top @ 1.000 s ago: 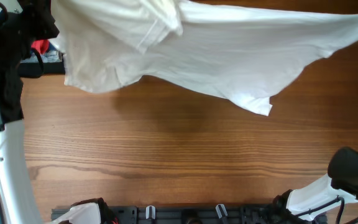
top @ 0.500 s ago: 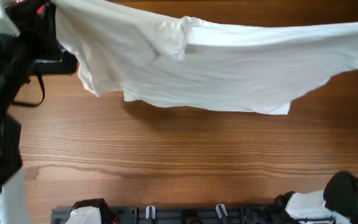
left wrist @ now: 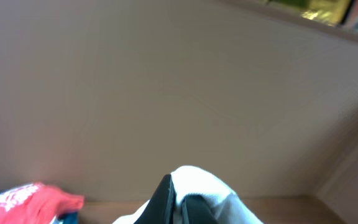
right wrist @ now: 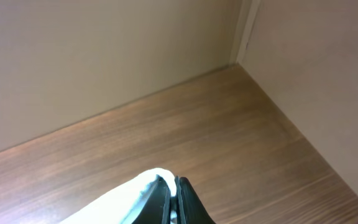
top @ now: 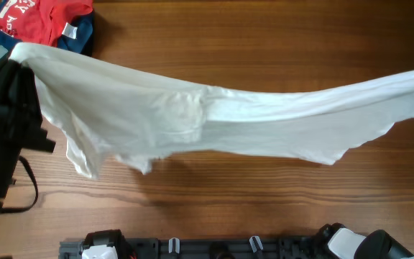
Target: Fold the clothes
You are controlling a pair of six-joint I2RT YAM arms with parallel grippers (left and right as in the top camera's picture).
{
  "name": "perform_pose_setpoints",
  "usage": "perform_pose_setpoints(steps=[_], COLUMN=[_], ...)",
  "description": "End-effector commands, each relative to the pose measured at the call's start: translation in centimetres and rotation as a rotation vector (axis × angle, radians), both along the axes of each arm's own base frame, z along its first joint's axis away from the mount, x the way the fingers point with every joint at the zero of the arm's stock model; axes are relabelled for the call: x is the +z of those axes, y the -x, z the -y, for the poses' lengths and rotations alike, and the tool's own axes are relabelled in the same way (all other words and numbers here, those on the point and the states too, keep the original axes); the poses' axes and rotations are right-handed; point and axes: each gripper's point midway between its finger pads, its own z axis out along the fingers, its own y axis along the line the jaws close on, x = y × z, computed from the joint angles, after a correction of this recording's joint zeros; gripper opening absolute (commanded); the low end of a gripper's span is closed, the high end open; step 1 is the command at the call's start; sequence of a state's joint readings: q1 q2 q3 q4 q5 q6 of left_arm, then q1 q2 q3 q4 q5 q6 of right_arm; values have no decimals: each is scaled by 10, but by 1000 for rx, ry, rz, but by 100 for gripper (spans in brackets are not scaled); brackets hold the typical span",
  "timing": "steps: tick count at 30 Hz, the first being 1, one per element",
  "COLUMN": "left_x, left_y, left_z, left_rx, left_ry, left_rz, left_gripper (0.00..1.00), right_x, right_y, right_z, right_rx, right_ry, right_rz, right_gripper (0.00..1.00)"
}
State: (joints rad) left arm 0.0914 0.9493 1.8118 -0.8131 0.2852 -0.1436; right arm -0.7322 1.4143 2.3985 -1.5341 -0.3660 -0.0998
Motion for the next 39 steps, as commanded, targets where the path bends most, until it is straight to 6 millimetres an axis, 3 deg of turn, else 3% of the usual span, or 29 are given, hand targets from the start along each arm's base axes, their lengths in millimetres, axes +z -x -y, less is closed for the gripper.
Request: perform_pose_setpoints(steps=[1, 4, 8, 12, 16, 23, 27, 34, 39], left_x=[-44, -83, -156, -228, -276, -329, -371, -425, -435], left_y=[-55, -92, -152, -199, -239, -318, -354, -384, -395], left_z=[-24, -33, -39, -43, -46, -30, -11, 3, 2], left_rx=[114, 145, 147, 143, 141, 101, 68, 48, 54], left_ry=[3, 5, 11, 14, 14, -7, -20, -30, -31], left_rz=[-187, -335, -575, -770, -843, -775, -759, -754, -729], left_gripper=[4, 4, 4, 4, 4, 4, 4, 4, 4], right_x=[-10, -36, -86, -143, -195, -287, -327, -377, -406], right_y=[-10, -25, -62, -109, -162, -289, -341, -379, -389], right_z=[8, 22, 46, 58, 66, 56, 45, 34, 35], right_rx=[9, 23, 50, 116, 171, 239, 253, 239, 243], right_ry=[-33, -85, -196, -270, -291, -248, -181, -133, -135], right_rz=[-33, -115, -249, -380, -442, -395, -349, -337, -342], right_gripper=[4, 4, 4, 4, 4, 4, 4, 4, 4])
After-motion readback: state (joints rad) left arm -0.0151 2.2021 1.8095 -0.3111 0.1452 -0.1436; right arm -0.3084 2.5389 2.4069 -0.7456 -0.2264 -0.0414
